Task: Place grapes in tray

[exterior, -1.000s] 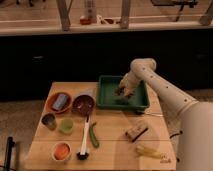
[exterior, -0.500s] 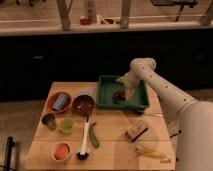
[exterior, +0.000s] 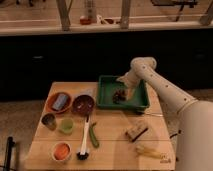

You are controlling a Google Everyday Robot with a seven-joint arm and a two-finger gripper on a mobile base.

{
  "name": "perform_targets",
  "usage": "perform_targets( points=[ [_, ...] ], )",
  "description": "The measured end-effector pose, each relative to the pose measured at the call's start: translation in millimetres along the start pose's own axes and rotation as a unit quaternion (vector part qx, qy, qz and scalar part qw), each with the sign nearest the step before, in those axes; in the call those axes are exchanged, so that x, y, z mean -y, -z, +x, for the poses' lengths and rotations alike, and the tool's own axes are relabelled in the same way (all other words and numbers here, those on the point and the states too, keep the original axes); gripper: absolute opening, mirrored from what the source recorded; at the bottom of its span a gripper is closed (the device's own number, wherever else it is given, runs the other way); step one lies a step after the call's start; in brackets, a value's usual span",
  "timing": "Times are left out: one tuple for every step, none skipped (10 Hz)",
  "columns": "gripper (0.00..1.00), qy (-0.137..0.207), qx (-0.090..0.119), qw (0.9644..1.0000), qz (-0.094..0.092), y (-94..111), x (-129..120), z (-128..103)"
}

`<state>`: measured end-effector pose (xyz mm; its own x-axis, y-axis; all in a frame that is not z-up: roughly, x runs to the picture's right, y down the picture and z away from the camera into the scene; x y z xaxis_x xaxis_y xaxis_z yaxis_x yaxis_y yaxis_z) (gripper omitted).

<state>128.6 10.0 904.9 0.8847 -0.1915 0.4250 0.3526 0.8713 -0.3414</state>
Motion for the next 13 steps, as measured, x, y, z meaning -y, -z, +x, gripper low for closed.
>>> perform_targets(
  points=[
    [0.80, 0.000, 0.000, 1.0000, 0.000, 0.6, 0.1, 0.3],
    [0.80, 0.000, -0.001, 1.0000, -0.001, 1.2, 0.0, 0.8],
    [0.80, 0.000, -0.001, 1.0000, -0.002, 1.4, 0.0, 1.0],
    [0.80, 0.000, -0.001, 1.0000, -0.003, 1.7, 0.0, 1.3],
    [0.80, -0.001, -0.001, 1.0000, -0.003, 2.2, -0.2, 1.9],
    [0.80, -0.001, -0.001, 1.0000, -0.004, 2.6, -0.2, 2.4],
    [0.80, -0.002, -0.001, 1.0000, -0.005, 2.8, -0.3, 2.9],
    [0.80, -0.001, 0.000, 1.0000, -0.005, 2.7, -0.2, 2.9],
    [0.80, -0.001, 0.000, 1.0000, -0.005, 2.6, 0.0, 2.9],
    [0.80, -0.001, 0.000, 1.0000, -0.006, 2.3, -0.4, 3.5],
    [0.80, -0.001, 0.001, 1.0000, -0.006, 2.2, -0.1, 3.8],
    [0.80, -0.001, 0.001, 1.0000, -0.007, 1.8, 0.0, 4.1],
    [0.80, 0.000, 0.002, 1.0000, -0.008, 1.1, 0.0, 3.9]
  ],
)
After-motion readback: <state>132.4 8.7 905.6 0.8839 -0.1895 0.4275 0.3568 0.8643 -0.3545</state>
